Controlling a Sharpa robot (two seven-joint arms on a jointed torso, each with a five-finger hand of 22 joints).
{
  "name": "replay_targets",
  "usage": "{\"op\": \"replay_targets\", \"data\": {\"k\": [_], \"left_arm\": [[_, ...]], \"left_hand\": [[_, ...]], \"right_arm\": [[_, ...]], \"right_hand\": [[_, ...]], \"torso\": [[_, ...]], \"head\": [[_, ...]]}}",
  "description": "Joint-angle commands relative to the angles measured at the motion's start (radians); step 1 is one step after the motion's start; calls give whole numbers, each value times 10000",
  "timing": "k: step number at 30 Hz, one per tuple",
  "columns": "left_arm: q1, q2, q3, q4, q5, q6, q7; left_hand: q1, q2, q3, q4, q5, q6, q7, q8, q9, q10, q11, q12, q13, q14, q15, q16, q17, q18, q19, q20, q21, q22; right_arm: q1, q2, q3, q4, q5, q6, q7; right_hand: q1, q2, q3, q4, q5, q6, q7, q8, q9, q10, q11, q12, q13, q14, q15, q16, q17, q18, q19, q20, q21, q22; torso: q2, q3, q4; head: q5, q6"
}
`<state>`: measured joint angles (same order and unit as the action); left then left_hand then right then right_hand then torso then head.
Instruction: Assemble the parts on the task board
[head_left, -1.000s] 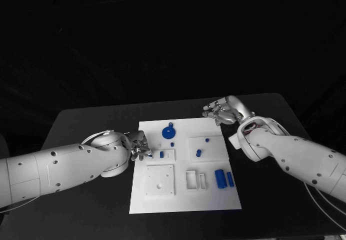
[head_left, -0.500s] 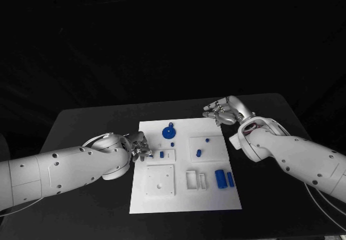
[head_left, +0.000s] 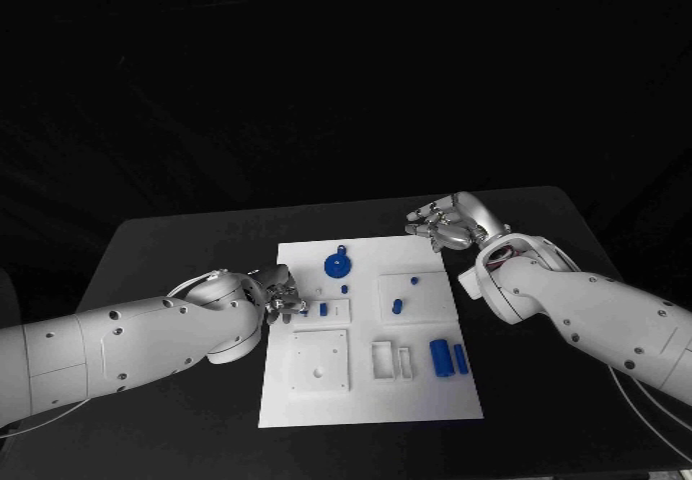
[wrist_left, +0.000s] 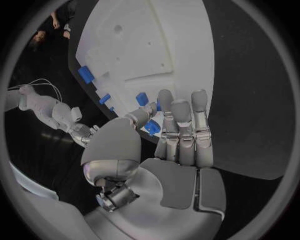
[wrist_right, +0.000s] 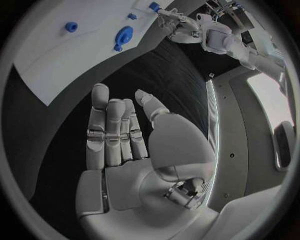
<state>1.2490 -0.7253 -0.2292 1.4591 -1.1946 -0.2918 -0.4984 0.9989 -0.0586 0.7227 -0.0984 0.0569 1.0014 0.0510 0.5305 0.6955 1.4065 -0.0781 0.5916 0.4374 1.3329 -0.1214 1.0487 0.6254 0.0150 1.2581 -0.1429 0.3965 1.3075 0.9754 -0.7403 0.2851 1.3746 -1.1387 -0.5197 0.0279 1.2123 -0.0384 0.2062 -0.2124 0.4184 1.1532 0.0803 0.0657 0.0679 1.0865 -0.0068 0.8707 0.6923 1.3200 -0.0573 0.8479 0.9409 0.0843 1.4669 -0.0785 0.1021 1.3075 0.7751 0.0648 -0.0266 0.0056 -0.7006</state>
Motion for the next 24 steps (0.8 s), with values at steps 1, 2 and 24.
{"op": "replay_targets", "data": {"k": [1, 2, 24], "left_arm": [[-14, 25, 0, 23, -83, -13, 133], [-14, 26, 0, 26, -84, 23, 130], [-19, 14, -1, 21, -69, 888, -90]], "left_hand": [[94, 64, 1382, -1347, 26, 538, -549, 14, 2, 40, -13, 6, 5, 27, -16, 48, 10, 135, 56, -12, -13, 189], [94, 64, 1382, -1347, 26, 538, -549, 14, 2, 40, -13, 6, 5, 27, -16, 48, 10, 135, 56, -12, -13, 189], [124, 68, 1373, -1377, 31, 522, -532, 2, -14, -4, 2, 5, 21, -6, -2, 16, 12, 133, 25, -3, -14, 202]], "right_arm": [[-8, 4, 4, 8, -8, 115, 102], [-8, 5, 4, 7, -8, 115, 102], [-8, 7, 4, 7, -5, 127, 100]], "right_hand": [[-26, -84, 48, 11, 68, 73, 22, -31, -2, 29, -25, -62, -3, 19, -84, 0, 11, 132, 156, -56, -47, 119], [-26, -84, 48, 11, 68, 73, 22, -31, -2, 29, -25, -62, -3, 19, -84, 0, 11, 132, 156, -56, -47, 119], [-26, -84, 48, 11, 68, 73, 22, -31, -2, 29, -25, -62, -3, 19, -84, 0, 11, 132, 156, -56, -47, 119]], "torso": [[0, 0, 4], [-1, 0, 6], [-1, -2, 2]], "head": [[-7, -23], [-12, -14], [5, -26]]}}
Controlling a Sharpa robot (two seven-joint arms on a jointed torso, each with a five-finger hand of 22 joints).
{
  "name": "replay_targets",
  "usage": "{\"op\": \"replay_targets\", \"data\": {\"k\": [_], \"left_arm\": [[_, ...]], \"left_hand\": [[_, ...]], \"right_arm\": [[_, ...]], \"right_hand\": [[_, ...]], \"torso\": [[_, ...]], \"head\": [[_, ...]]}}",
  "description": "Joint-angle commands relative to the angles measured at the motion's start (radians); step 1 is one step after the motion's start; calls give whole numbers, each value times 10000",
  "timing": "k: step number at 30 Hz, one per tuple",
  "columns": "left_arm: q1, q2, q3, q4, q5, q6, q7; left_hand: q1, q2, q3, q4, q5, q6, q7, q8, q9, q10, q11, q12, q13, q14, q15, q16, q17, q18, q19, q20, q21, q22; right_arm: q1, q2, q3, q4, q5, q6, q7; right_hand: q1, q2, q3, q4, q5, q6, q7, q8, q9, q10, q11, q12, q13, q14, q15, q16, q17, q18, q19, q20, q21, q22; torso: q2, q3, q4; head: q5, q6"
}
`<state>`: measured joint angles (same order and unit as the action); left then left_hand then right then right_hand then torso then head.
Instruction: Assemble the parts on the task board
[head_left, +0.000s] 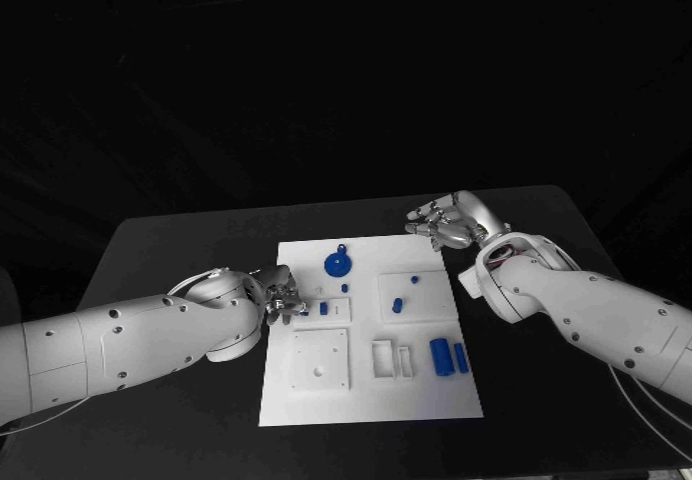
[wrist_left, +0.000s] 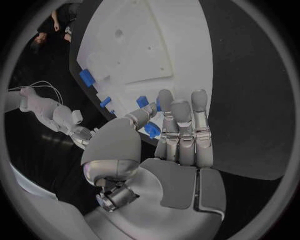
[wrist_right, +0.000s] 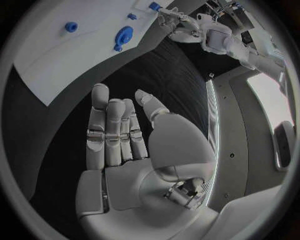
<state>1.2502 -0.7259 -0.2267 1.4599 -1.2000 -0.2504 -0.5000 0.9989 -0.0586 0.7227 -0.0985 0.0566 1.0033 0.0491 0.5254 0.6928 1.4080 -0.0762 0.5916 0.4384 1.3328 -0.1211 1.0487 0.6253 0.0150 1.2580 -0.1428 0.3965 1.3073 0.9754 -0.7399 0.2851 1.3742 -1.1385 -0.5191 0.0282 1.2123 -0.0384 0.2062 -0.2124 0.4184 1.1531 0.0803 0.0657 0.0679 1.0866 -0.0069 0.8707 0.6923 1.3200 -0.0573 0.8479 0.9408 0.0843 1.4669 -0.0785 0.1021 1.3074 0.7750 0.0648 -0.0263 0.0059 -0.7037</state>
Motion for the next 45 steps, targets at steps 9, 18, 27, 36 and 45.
{"op": "replay_targets", "data": {"k": [9, 18, 27, 36, 45], "left_arm": [[-31, 12, -26, 1, -53, 554, -107], [-31, 70, -26, -60, -75, 542, -155], [-30, 157, -25, -142, -39, 493, -184], [-29, 253, -23, -182, 18, 620, -169], [-29, 330, -24, -221, 120, 644, -92]], "left_hand": [[131, 78, 1366, -1385, 31, 496, -510, 59, 16, -30, -15, 18, 21, -11, -1, 9, 13, 137, 10, 2, -4, 205], [131, 78, 1366, -1385, 31, 496, -510, 59, 16, -30, -15, 18, 21, -11, -1, 9, 13, 137, 10, 2, -4, 205], [29, 55, 1305, -1355, 27, 499, -532, 86, 27, -12, -23, 38, 29, 16, -1, 18, 21, 128, 22, 9, -6, 183], [-120, 41, 1145, -1288, 5, 588, -610, 143, 56, 99, -43, 22, 11, 68, 0, 60, 59, 76, 104, 16, -143, 147], [90, 36, 307, -869, 36, 732, -697, 60, 52, 172, -50, -27, 15, 103, 11, 27, 101, -24, 265, 31, -530, 92]], "right_arm": [[-7, 0, 4, 8, -5, 121, 98], [-7, -7, 4, 10, -5, 117, 97], [-7, -7, 4, 13, -5, 111, 99], [-7, -14, 4, 14, -5, 110, 98], [-7, -20, 4, 18, -5, 110, 100]], "right_hand": [[-26, -84, 48, 11, 68, 73, 22, -31, -2, 29, -25, -62, -3, 18, -84, 0, 12, 133, 156, -56, -47, 120], [-27, -80, 66, -7, 79, 78, 21, -32, -2, 38, -28, -66, -8, 25, -85, -4, 17, 134, 158, -57, -46, 116], [-27, -80, 66, -7, 79, 78, 21, -32, -2, 38, -28, -66, -8, 25, -85, -4, 17, 134, 158, -57, -46, 116], [-27, -80, 66, -7, 79, 78, 21, -32, -2, 38, -28, -66, -8, 25, -85, -4, 17, 134, 158, -57, -46, 116], [-27, -80, 66, -7, 79, 78, 21, -32, -2, 38, -28, -66, -8, 25, -85, -4, 17, 134, 158, -57, -46, 116]], "torso": [[2, 1, 1], [1, -1, 0], [2, 3, -2], [1, 4, -1], [3, 4, -2]], "head": [[-7, 11], [-3, 20], [-14, 22], [-32, 17], [-55, 23]]}}
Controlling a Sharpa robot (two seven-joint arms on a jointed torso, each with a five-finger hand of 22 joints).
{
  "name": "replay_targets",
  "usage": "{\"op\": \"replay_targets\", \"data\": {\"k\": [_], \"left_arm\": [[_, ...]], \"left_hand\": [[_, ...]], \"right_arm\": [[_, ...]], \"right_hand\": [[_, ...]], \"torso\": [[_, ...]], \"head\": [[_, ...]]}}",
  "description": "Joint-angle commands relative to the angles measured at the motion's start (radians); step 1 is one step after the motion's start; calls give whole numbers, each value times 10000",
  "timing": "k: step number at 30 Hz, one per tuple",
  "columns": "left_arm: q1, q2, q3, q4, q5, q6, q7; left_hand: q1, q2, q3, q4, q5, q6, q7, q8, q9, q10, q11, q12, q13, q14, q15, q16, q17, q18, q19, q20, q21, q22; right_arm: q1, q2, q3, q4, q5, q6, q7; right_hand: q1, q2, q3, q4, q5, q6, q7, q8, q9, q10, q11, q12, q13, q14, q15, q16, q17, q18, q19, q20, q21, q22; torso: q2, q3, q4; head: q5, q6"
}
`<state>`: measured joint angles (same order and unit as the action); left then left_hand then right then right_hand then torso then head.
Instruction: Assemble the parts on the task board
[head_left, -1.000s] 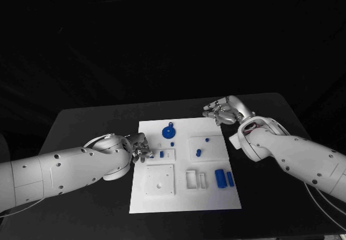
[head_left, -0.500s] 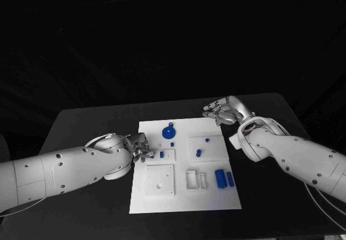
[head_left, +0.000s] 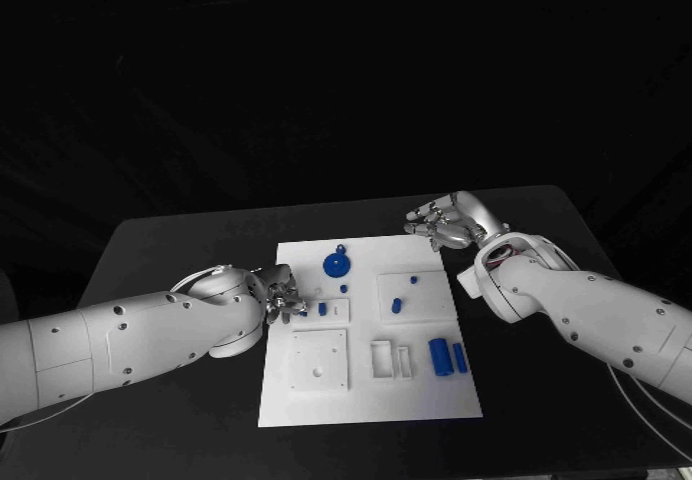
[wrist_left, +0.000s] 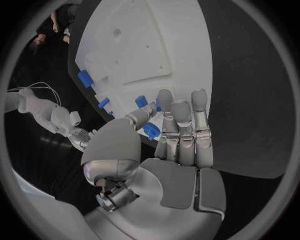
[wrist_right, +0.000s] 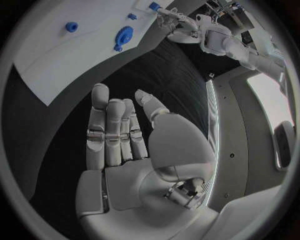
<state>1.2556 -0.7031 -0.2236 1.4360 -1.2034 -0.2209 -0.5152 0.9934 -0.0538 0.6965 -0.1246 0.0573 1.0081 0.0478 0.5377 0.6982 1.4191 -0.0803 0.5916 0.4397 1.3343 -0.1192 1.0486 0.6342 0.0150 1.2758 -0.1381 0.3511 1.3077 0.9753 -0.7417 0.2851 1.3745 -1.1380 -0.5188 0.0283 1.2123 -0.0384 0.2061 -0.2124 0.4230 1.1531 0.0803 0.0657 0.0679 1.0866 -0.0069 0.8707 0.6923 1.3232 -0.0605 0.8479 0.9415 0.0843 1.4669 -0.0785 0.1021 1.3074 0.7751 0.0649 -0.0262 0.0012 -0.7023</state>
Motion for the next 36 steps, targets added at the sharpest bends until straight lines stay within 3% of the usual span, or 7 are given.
{"op": "replay_targets", "data": {"k": [1, 11, 20, 36], "left_arm": [[-82, 110, -55, 14, 161, 347, 66], [-83, 134, -55, 27, 184, 326, 95], [-83, 116, -56, 24, 187, 242, 116], [-83, 103, -56, 26, 213, 226, 151]], "left_hand": [[165, -17, 546, -589, 29, 690, -682, -74, -6, 64, -8, -32, 2, 93, -9, 25, 15, -28, 101, -17, -106, 90], [175, -67, 431, -536, 26, 774, -715, -52, 13, 120, -18, -33, 7, 131, -12, 22, 34, -42, 171, -21, -206, 121], [202, -268, -44, -159, 33, 868, -796, -69, 24, 173, -52, -44, 28, 180, -31, -5, 74, -107, 293, -38, -433, 120], [176, -511, -534, 144, 115, 932, -851, -142, -5, 170, -67, -42, 51, 181, -39, -22, 110, -149, 376, -45, -632, 137]], "right_arm": [[-7, -3, 4, 15, -9, 107, 99], [-7, -10, 4, 13, -9, 103, 100], [-9, -3, 4, -4, -9, 98, 107], [-14, 12, 4, -15, 1, 95, 111]], "right_hand": [[-27, -80, 66, -7, 32, 78, 21, -32, -2, 38, -28, -66, -8, -7, -53, -4, 11, 134, 158, -57, -46, 116], [-27, -80, 66, -7, 32, 78, 21, -32, -2, 38, -28, -66, -8, -7, -53, -4, 11, 134, 158, -57, -46, 116], [-27, -80, 66, -7, 32, 78, 21, -32, -2, 38, -28, -66, -8, -7, -53, -4, 11, 134, 158, -57, -46, 116], [-45, -91, 79, -9, 53, 66, 24, -33, -3, 38, -26, -74, -15, -6, -52, -13, 9, 135, 160, -56, -50, 112]], "torso": [[2, 6, -7], [-1, 2, 4], [2, -2, 3], [1, -4, 1]], "head": [[-7, 5], [-26, 1], [-35, -2], [-23, -16]]}}
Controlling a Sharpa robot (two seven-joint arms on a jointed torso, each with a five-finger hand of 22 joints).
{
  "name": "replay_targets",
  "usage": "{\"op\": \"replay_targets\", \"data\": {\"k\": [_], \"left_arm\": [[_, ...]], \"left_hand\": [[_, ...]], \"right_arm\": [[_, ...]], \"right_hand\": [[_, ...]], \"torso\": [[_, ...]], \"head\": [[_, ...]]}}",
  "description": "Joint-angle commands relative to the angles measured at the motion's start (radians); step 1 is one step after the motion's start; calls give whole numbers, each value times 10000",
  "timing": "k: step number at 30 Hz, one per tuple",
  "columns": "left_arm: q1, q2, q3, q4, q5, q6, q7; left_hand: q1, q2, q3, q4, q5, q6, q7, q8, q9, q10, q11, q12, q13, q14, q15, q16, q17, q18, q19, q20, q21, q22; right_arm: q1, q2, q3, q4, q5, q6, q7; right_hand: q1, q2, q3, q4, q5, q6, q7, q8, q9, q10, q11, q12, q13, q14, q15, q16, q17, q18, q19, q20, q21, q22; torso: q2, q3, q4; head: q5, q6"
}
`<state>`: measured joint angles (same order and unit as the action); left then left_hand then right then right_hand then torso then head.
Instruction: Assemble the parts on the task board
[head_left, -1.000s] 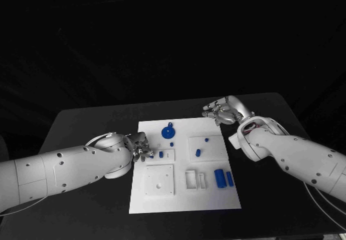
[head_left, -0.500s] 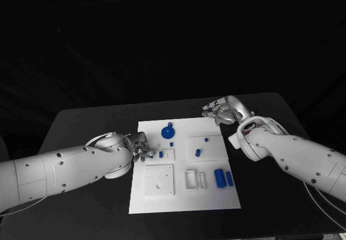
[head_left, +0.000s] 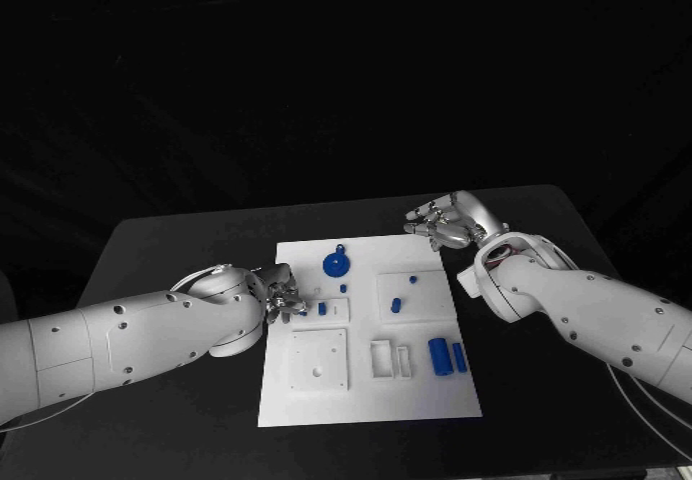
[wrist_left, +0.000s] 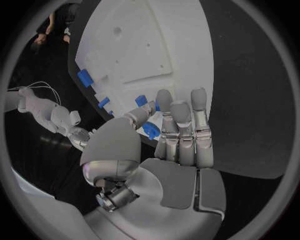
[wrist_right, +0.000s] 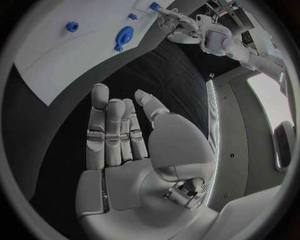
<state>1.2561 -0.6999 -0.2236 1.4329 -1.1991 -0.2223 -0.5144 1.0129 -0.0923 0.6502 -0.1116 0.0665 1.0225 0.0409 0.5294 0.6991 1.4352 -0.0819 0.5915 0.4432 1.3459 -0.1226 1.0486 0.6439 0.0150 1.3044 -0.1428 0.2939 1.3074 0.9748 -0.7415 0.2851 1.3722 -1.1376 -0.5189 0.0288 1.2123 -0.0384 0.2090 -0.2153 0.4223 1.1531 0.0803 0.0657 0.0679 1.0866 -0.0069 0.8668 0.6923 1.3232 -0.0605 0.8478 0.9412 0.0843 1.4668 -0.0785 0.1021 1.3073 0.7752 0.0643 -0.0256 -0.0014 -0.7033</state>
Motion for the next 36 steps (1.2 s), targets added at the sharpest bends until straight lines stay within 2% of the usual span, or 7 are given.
{"op": "replay_targets", "data": {"k": [1, 8, 25, 30, 33, 36], "left_arm": [[-88, 72, -56, 58, 173, 239, 145], [-88, 64, -56, 59, 183, 237, 149], [-88, 42, -56, 36, 185, 171, 119], [-88, 32, -56, 8, 184, 20, 100], [-88, 24, -55, -10, 179, -110, 88], [-88, 15, -54, -20, 171, -200, 80]], "left_hand": [[-40, -157, -129, 58, 20, 799, -791, -61, -16, 13, -53, -38, 19, 63, -3, -26, 13, -148, 95, 5, -74, 139], [49, -261, -650, 434, 35, 853, -821, -96, -34, -1, -64, -21, 39, 66, -5, -29, 33, -150, 148, 11, -195, 149], [66, -262, -730, 543, 36, 874, -826, -86, -17, 3, -61, -17, 43, 65, -6, -27, 46, -149, 171, 12, -241, 160], [46, -316, -1011, 805, -41, 794, -813, -107, -24, -79, -62, 17, 76, 24, -18, -54, 44, -150, 170, 3, -277, 163], [55, -375, -1214, 1056, -85, 703, -735, -433, -352, -201, -29, 63, 113, -27, -13, -96, 27, -150, 154, 5, -314, 160], [140, -379, -1615, 1261, -82, 664, -617, -898, -980, -321, 18, 137, 153, -70, 19, -94, 16, -149, 143, 25, -351, 163]], "right_arm": [[-9, 10, 4, 7, -3, 96, 106], [-9, 12, 4, 6, 1, 94, 108], [-9, 1, 4, 13, 3, 90, 106], [-9, -6, 4, 14, 3, 85, 107], [-9, -8, 4, 15, 4, 80, 107], [-9, -11, 4, 14, 4, 78, 107]], "right_hand": [[-44, -91, 51, 20, 60, 66, 24, -33, -3, 39, -26, -35, -15, -6, -52, -13, 11, 136, 160, -56, -50, 112], [-48, -94, 54, 25, 83, 69, 23, -30, -2, 40, -25, -36, -18, -6, -53, -16, 11, 135, 159, -56, -53, 110], [-48, -94, 54, 25, 83, 69, 23, -30, -2, 40, -25, -36, -18, -6, -53, -16, 11, 135, 159, -56, -53, 110], [-48, -94, 54, 25, 83, 69, 23, -30, -2, 40, -25, -36, -18, -6, -53, -16, 11, 135, 159, -56, -53, 110], [-55, -103, 58, 35, 85, 60, 26, -33, -3, 35, -25, -41, -22, -10, -51, -23, 9, 134, 156, -55, -61, 107], [-55, -103, 58, 35, 85, 60, 26, -33, -3, 35, -25, -41, -22, -10, -51, -23, 9, 134, 156, -55, -61, 107]], "torso": [[-1, 3, -7], [0, 7, -8], [2, 6, -7], [2, 2, -6], [-1, 0, -7], [3, -1, -6]], "head": [[4, -5], [6, 7], [2, 9], [4, 25], [4, 29], [7, 26]]}}
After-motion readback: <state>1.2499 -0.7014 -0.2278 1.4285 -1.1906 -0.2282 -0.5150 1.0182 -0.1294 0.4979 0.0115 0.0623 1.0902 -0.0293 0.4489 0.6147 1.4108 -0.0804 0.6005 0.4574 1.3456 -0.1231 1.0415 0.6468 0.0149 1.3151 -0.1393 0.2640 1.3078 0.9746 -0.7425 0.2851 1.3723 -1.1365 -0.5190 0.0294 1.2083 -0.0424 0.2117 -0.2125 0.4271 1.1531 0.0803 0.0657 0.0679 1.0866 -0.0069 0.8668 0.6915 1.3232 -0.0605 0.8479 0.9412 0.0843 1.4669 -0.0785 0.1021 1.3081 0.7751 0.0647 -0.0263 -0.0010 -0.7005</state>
